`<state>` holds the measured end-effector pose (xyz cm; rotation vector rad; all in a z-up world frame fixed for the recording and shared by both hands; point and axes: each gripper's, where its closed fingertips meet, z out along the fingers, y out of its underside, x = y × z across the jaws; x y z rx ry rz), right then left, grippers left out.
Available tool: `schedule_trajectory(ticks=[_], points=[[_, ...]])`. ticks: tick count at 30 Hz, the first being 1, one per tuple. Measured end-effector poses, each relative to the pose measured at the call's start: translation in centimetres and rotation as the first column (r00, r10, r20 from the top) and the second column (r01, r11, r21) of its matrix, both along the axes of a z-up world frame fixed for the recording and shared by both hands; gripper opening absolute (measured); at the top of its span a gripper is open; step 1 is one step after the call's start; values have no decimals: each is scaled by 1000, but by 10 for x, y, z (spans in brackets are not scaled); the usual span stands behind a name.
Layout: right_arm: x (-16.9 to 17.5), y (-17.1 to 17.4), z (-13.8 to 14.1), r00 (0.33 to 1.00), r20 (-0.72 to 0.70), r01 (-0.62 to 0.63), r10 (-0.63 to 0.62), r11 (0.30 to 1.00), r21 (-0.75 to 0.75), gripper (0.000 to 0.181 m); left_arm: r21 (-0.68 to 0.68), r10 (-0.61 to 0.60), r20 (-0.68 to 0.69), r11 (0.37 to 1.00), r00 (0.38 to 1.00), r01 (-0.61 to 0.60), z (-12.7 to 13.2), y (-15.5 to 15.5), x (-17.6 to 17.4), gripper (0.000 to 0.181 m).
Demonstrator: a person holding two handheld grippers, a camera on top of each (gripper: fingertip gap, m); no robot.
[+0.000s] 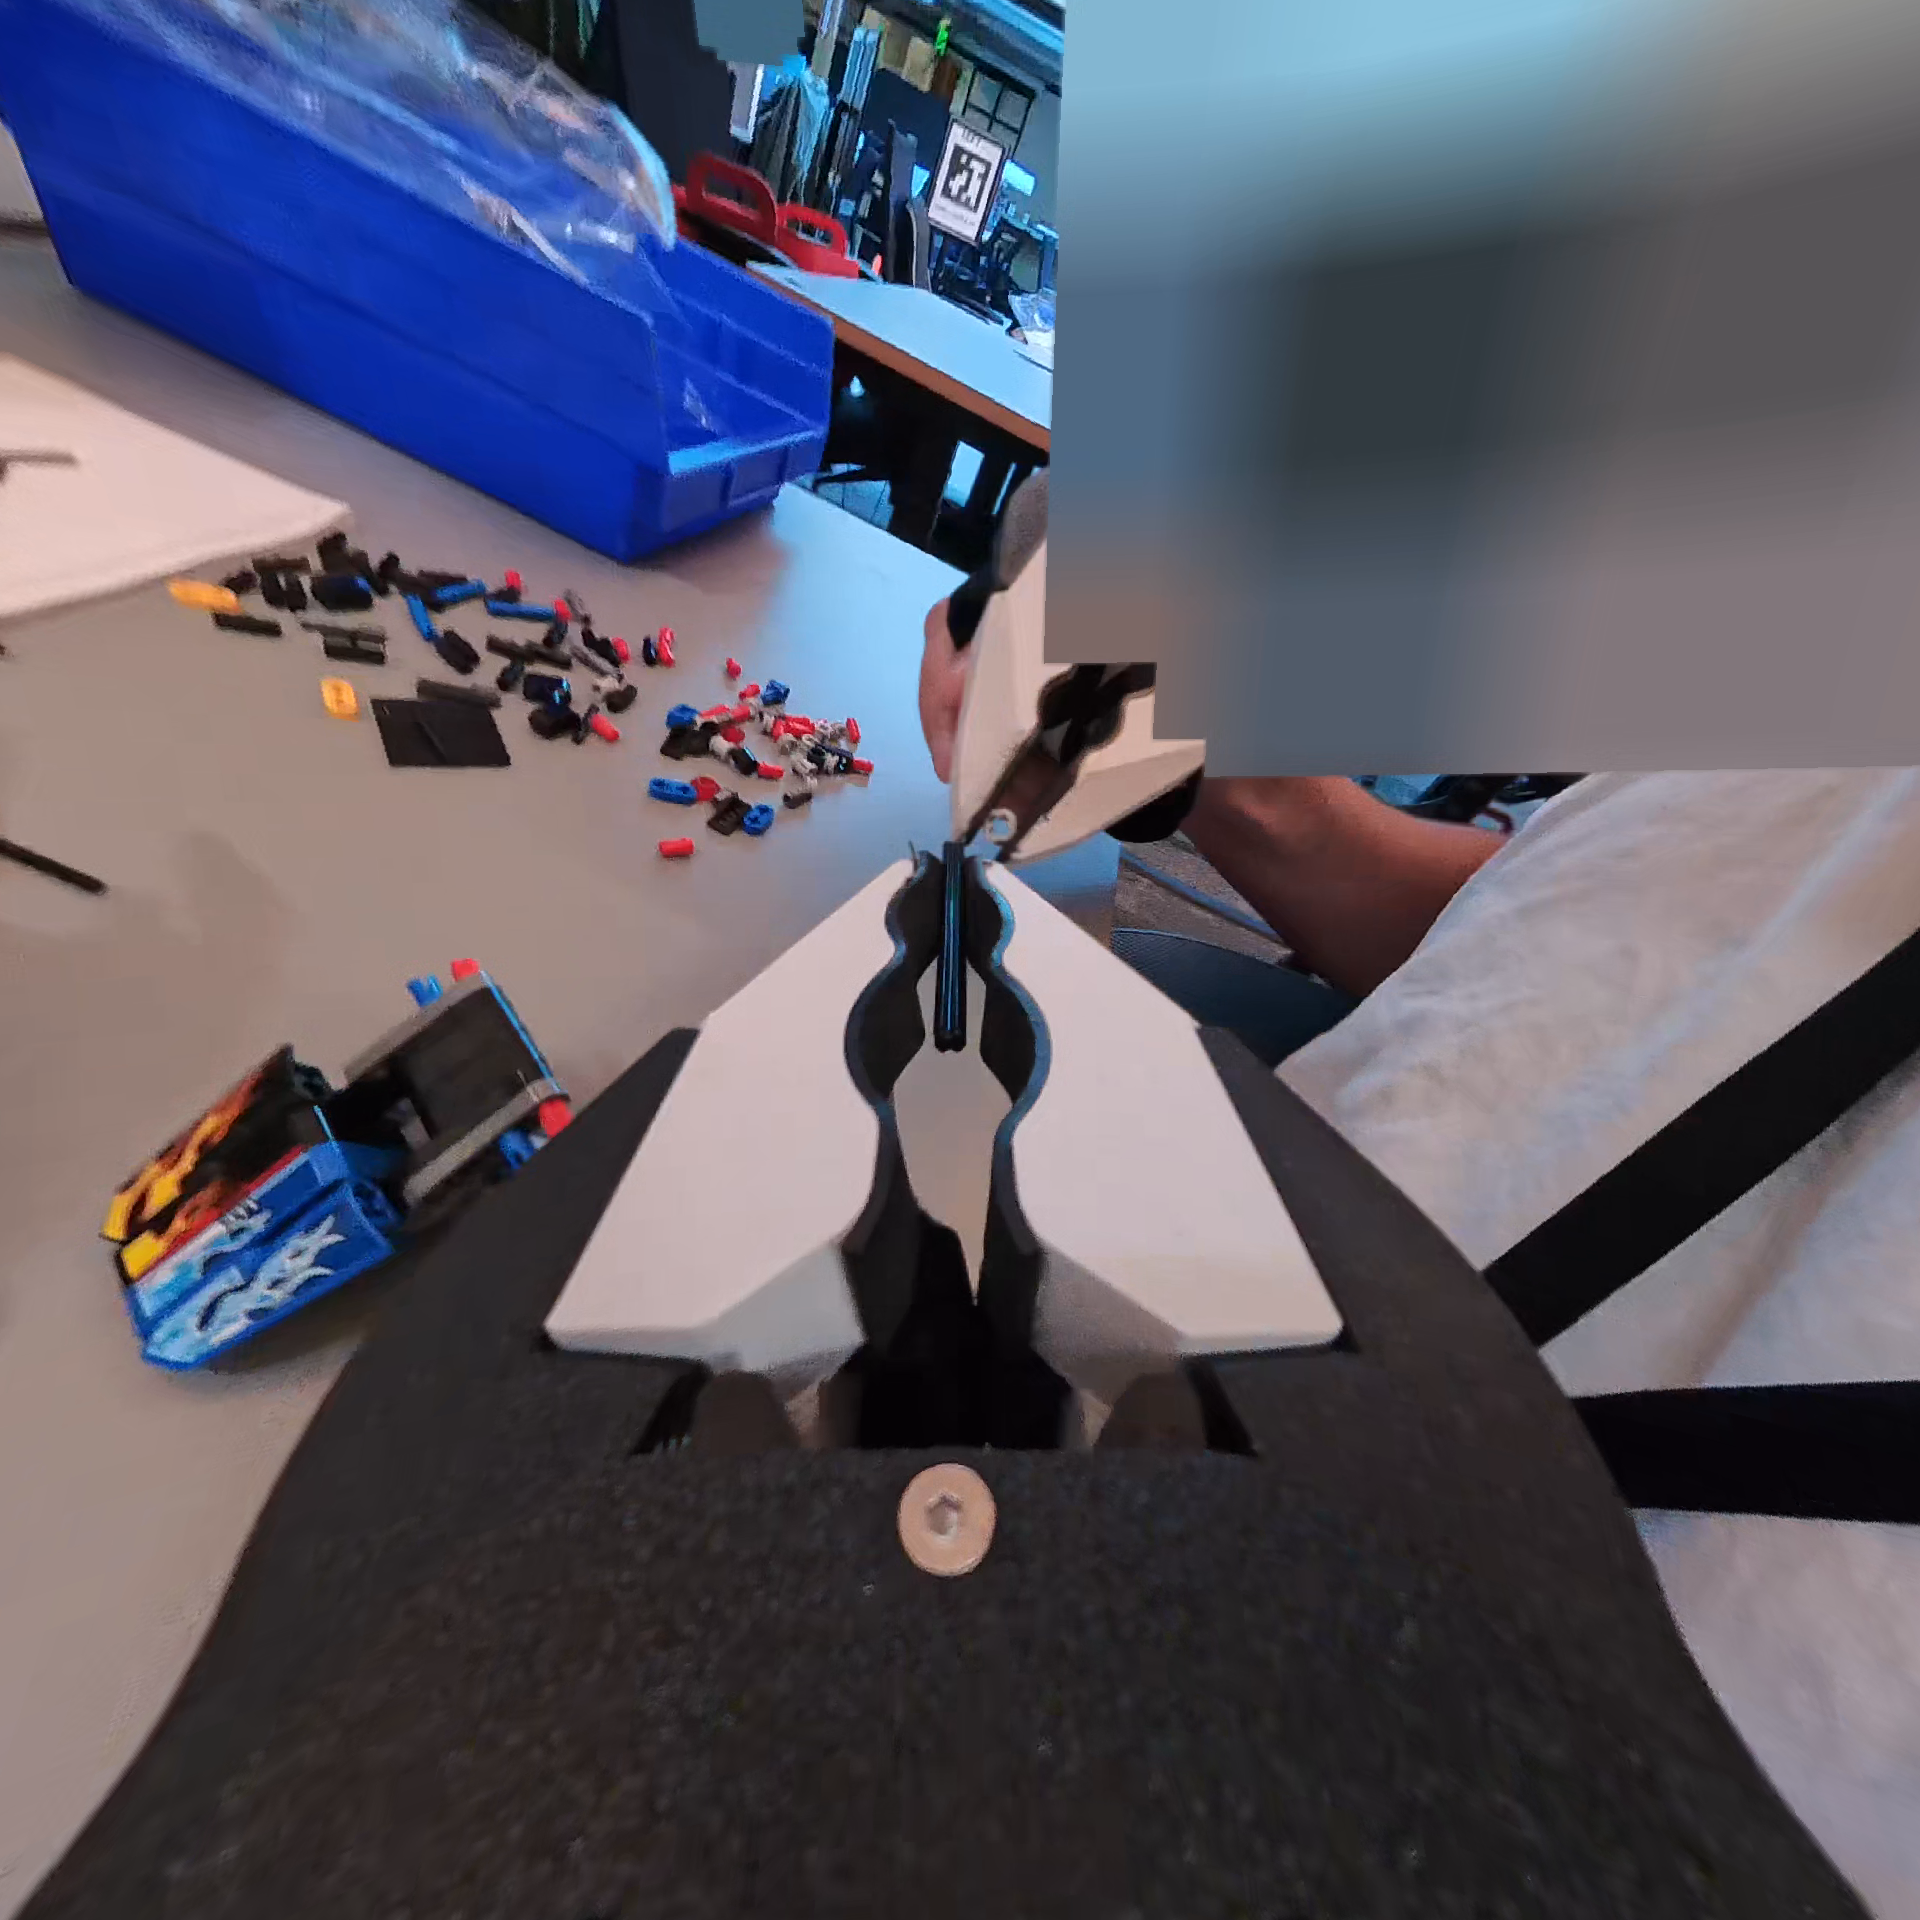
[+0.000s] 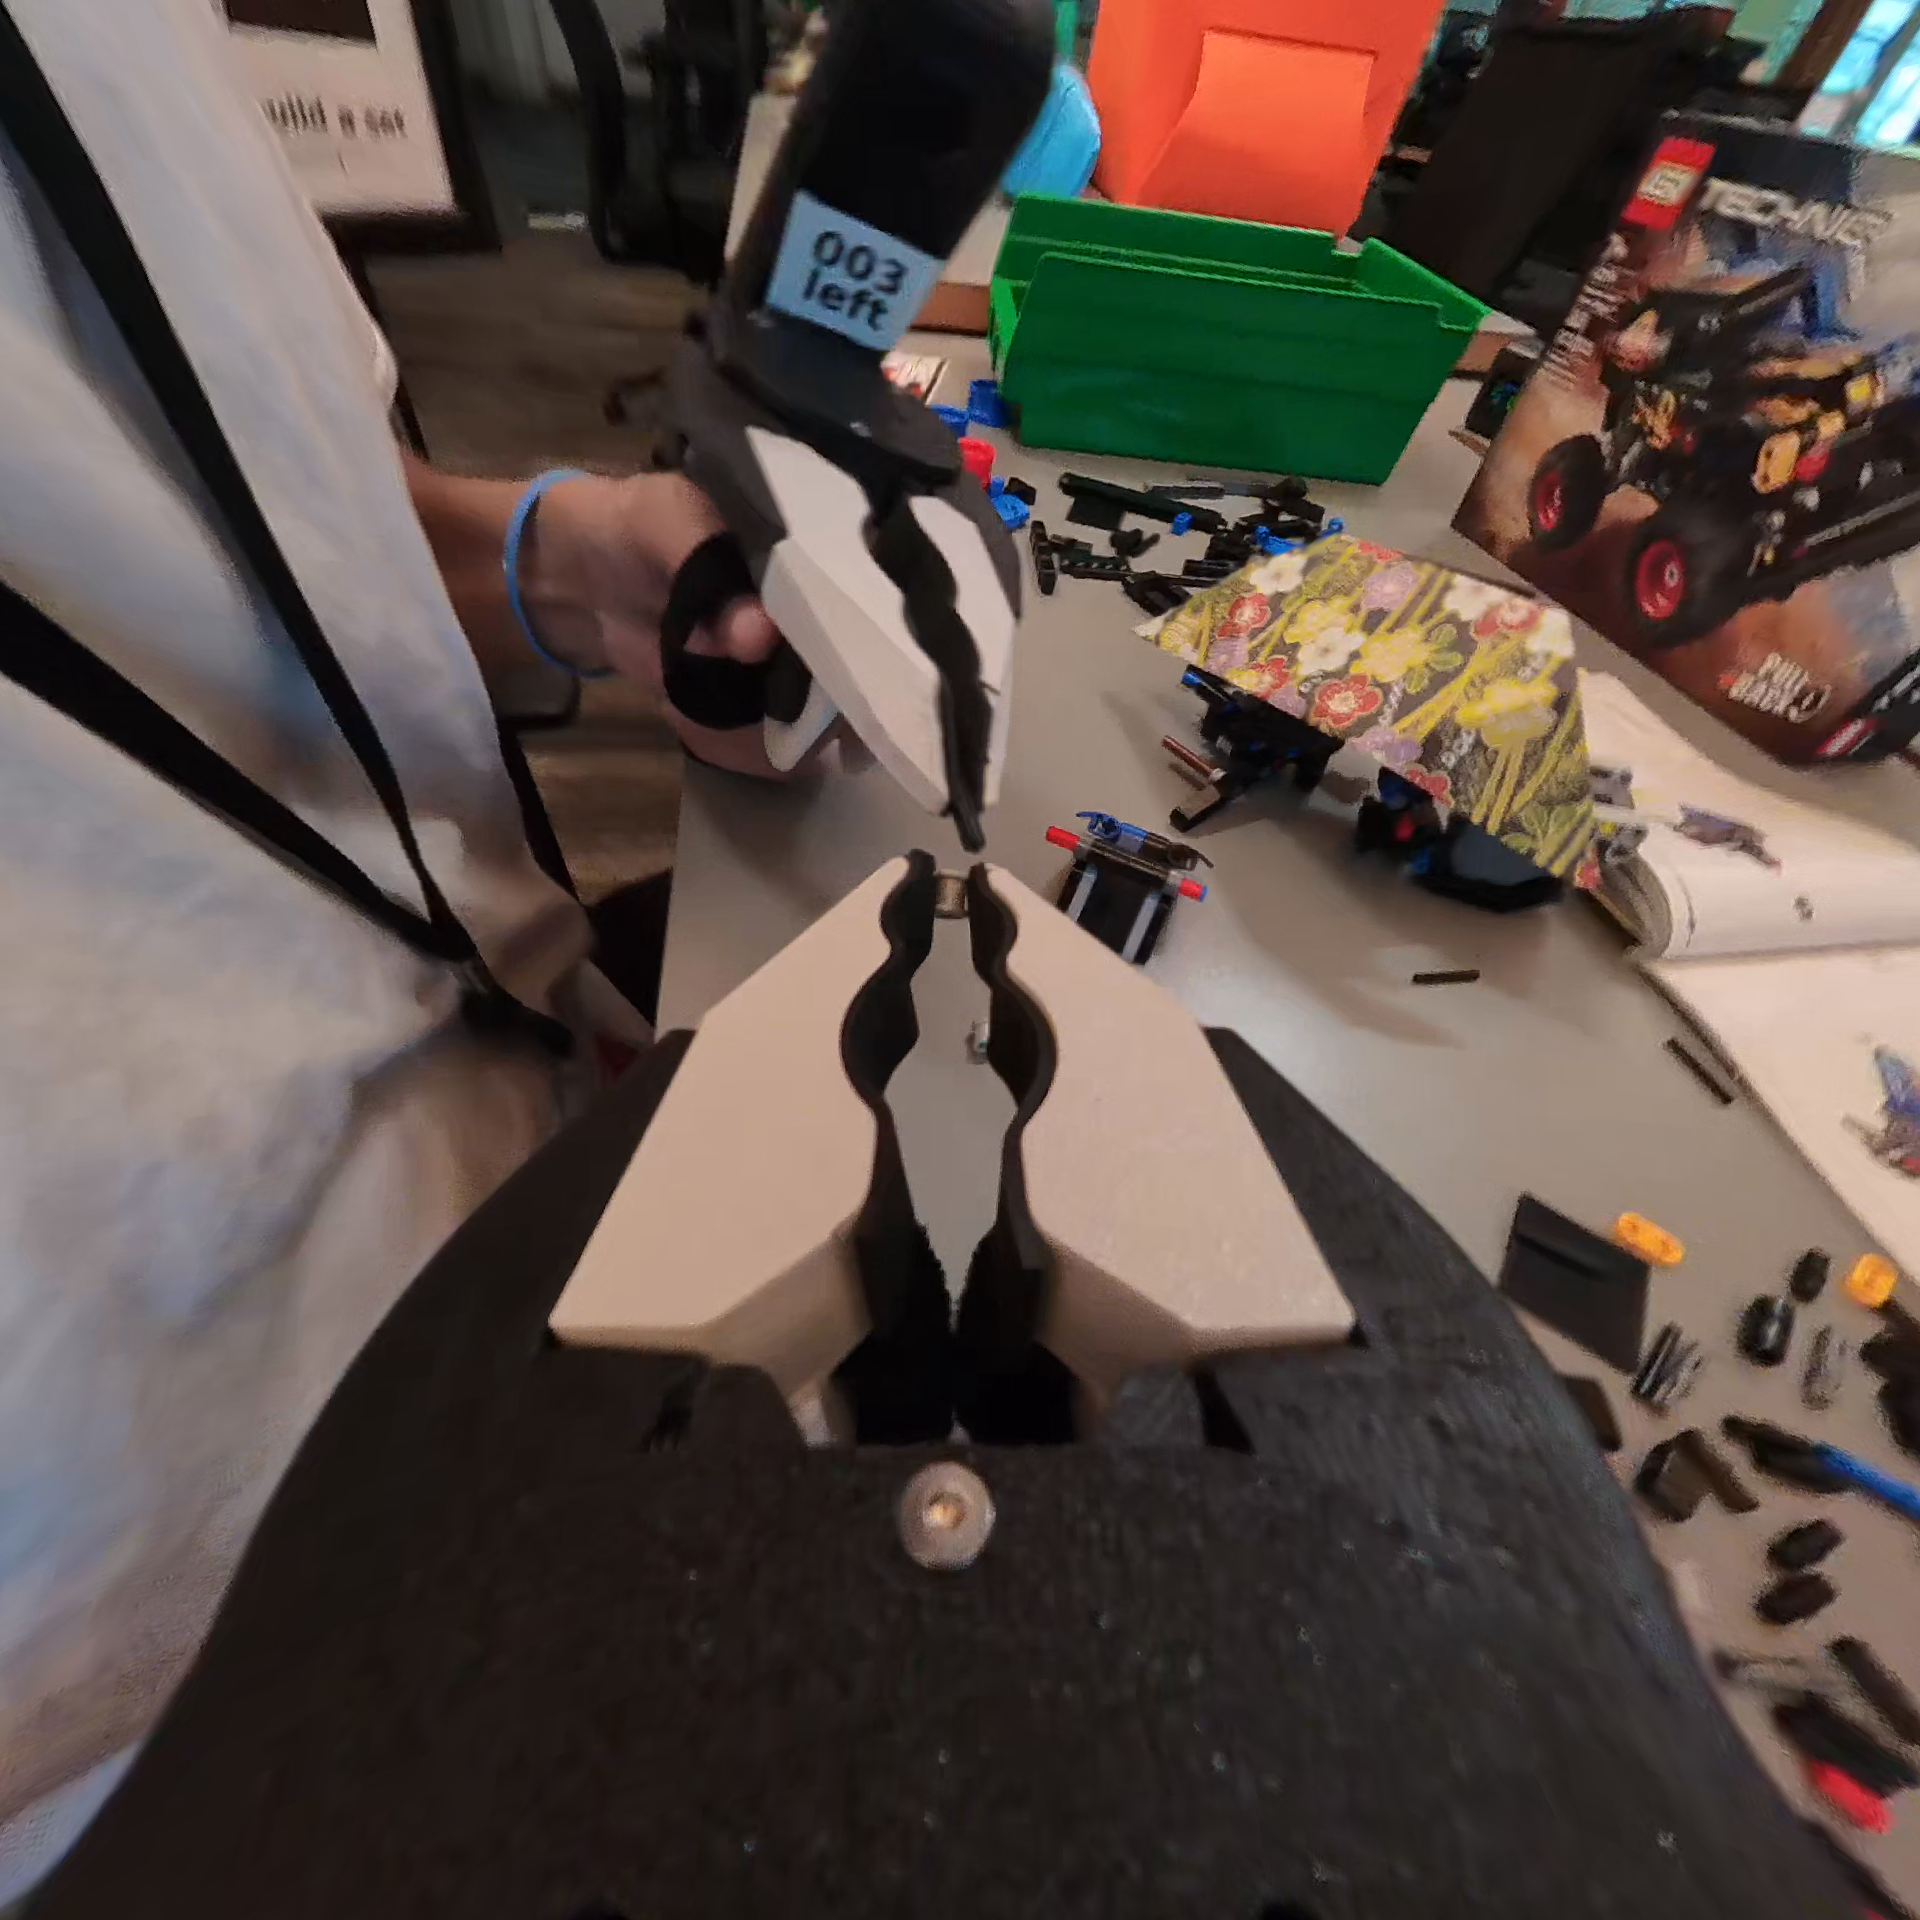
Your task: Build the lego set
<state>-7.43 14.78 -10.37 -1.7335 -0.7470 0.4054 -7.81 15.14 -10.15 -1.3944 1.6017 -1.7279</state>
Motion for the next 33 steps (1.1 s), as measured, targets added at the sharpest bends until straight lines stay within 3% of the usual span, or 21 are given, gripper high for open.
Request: schedule_trajectory(ticks=[13,33], points=[[-3,12,-20,949,315,-13,-10,997,71,6,-178,-32,-189,984,981,-2,-21,3,0,1],[-9,10,-30,955,289,-78,71,997,10,5,-222,-95,-222,974,970,45,-24,-1,-6,1]])
